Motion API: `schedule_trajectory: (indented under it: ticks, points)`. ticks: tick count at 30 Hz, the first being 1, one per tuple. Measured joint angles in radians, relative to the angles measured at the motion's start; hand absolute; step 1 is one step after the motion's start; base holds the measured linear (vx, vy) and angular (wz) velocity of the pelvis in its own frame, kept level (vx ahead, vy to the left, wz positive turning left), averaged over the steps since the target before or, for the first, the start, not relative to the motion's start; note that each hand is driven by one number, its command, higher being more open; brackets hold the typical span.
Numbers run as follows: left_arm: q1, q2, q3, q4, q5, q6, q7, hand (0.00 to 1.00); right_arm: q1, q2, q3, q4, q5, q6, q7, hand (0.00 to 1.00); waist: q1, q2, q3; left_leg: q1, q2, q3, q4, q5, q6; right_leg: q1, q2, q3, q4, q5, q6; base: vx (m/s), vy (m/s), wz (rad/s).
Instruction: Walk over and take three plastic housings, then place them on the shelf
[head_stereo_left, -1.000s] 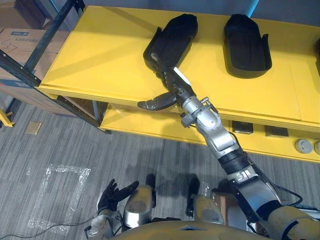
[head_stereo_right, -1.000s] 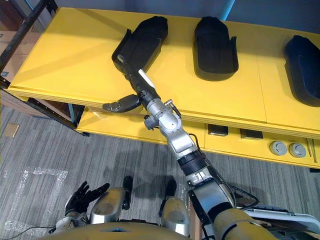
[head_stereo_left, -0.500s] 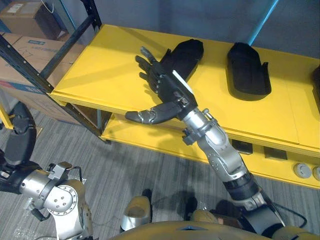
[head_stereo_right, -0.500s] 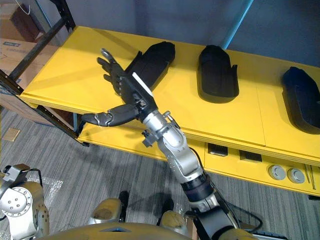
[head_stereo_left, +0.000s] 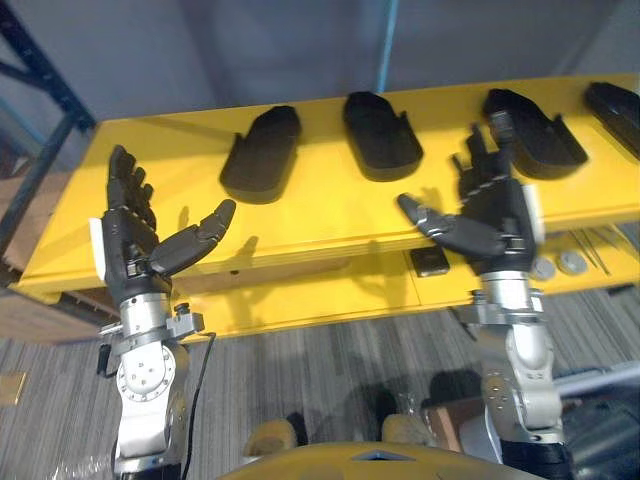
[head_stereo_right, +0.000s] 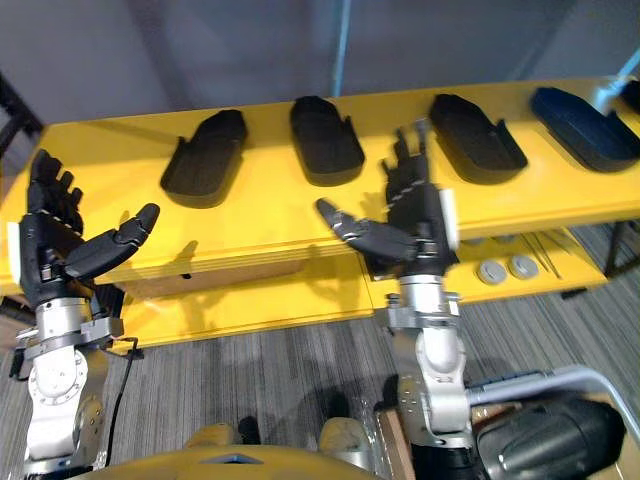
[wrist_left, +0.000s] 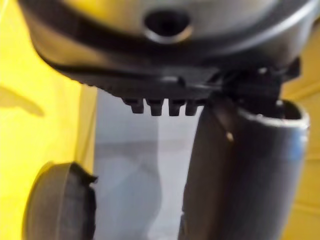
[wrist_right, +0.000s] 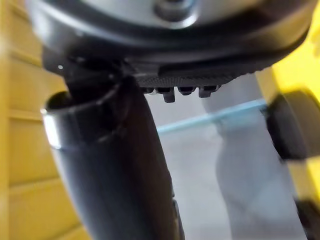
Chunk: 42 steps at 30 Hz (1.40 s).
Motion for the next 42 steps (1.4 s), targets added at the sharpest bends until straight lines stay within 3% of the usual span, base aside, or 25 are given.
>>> schedule_trajectory:
  ticks: [1, 6, 9, 16, 20, 23, 25, 29, 33, 36, 41, 42]
  points:
    - [-0.033, 0.021, 0.0, 0.066, -0.032, 0.001, -0.008, 1.0, 0.001, -0.005, -0.049, -0.007, -0.005, -0.015, -0.001, 1.0, -0.021, 0.001, 0.0, 0.004, 0.003, 0.01, -0.002, 0.0, 0.0, -0.002, 0.004, 0.009, -0.002, 0.003, -0.001, 0.01, -0.004, -0.24]
    - [-0.152, 0.074, 0.001, 0.318, -0.074, 0.002, -0.019, 1.0, 0.003, -0.102, -0.095, -0.015, -0.002, -0.035, 0.011, 1.0, -0.045, 0.024, -0.002, 0.013, 0.003, 0.052, -0.02, 0.001, 0.0, -0.032, 0.012, 0.058, 0.008, 0.006, 0.001, -0.02, 0.001, -0.26]
    - [-0.232, 0.092, 0.021, 0.507, -0.082, 0.001, 0.032, 1.0, 0.002, -0.121, -0.095, -0.015, 0.001, -0.035, 0.049, 1.0, -0.067, 0.038, 0.004, 0.029, -0.007, 0.066, -0.044, 0.01, 0.0, -0.036, 0.013, 0.074, 0.01, 0.006, 0.001, -0.04, 0.011, -0.15]
    - [-0.349, 0.148, 0.086, 0.692, -0.065, -0.014, 0.272, 1.0, -0.007, -0.158, -0.091, -0.014, 0.003, -0.035, 0.078, 1.0, -0.085, 0.06, 0.02, 0.034, -0.016, 0.086, -0.072, 0.026, 0.004, -0.056, 0.012, 0.098, 0.011, 0.012, 0.006, -0.01, 0.006, -0.07]
    - [-0.374, 0.151, 0.135, 0.699, -0.038, -0.08, 0.459, 1.0, -0.01, -0.157, -0.09, -0.013, 0.003, -0.035, 0.072, 1.0, -0.097, 0.063, 0.027, 0.033, -0.02, 0.09, -0.085, 0.032, 0.006, -0.064, 0.012, 0.103, 0.011, 0.012, 0.006, 0.0, 0.0, -0.01]
    - [-0.381, 0.151, 0.15, 0.675, -0.022, -0.111, 0.498, 1.0, -0.011, -0.157, -0.089, -0.013, 0.003, -0.035, 0.07, 1.0, -0.098, 0.06, 0.05, 0.04, -0.021, 0.09, -0.086, 0.033, 0.006, -0.059, 0.012, 0.104, 0.011, 0.012, 0.006, 0.0, 0.0, 0.0]
    - [-0.381, 0.151, 0.155, 0.663, -0.047, -0.117, 0.441, 1.0, -0.01, -0.157, -0.077, -0.013, 0.003, -0.035, 0.068, 1.0, -0.099, 0.06, 0.061, 0.041, -0.021, 0.09, -0.087, 0.033, 0.006, -0.059, 0.012, 0.104, 0.011, 0.012, 0.006, 0.0, 0.0, 0.0]
    - [-0.38, 0.15, 0.14, 0.654, -0.218, -0.112, 0.175, 1.0, -0.014, -0.157, -0.064, -0.013, 0.002, -0.028, 0.069, 1.0, -0.099, 0.057, 0.084, 0.044, -0.023, 0.091, -0.087, 0.033, 0.006, -0.056, 0.011, 0.104, 0.01, 0.013, 0.007, 0.0, 0.0, 0.0]
    - [-0.377, 0.15, 0.102, 0.654, -0.348, -0.081, -0.027, 1.0, -0.023, -0.157, -0.072, -0.013, 0.002, -0.024, 0.079, 1.0, -0.106, 0.058, 0.097, 0.044, -0.027, 0.092, -0.092, 0.034, 0.009, -0.059, 0.008, 0.108, 0.01, 0.014, 0.008, 0.0, 0.0, 0.0]
    - [-0.373, 0.151, 0.087, 0.663, -0.397, -0.064, -0.125, 1.0, -0.023, -0.157, -0.075, -0.013, 0.002, -0.02, 0.092, 1.0, -0.118, 0.058, 0.098, 0.047, -0.029, 0.093, -0.1, 0.036, 0.012, -0.06, 0.008, 0.108, 0.009, 0.014, 0.008, 0.0, 0.0, 0.0]
    - [-0.372, 0.154, 0.077, 0.675, -0.436, -0.073, -0.183, 1.0, -0.023, -0.157, -0.076, -0.013, 0.003, -0.019, 0.094, 1.0, -0.122, 0.064, 0.101, 0.049, -0.03, 0.094, -0.102, 0.037, 0.013, -0.059, 0.008, 0.11, 0.009, 0.014, 0.008, -0.01, -0.004, -0.01]
    - [-0.373, 0.155, 0.074, 0.701, -0.482, -0.08, -0.236, 1.0, -0.023, -0.157, -0.076, -0.013, 0.002, -0.019, 0.095, 1.0, -0.123, 0.072, 0.105, 0.052, -0.03, 0.096, -0.102, 0.038, 0.014, -0.058, 0.008, 0.113, 0.009, 0.014, 0.009, -0.06, -0.02, -0.05]
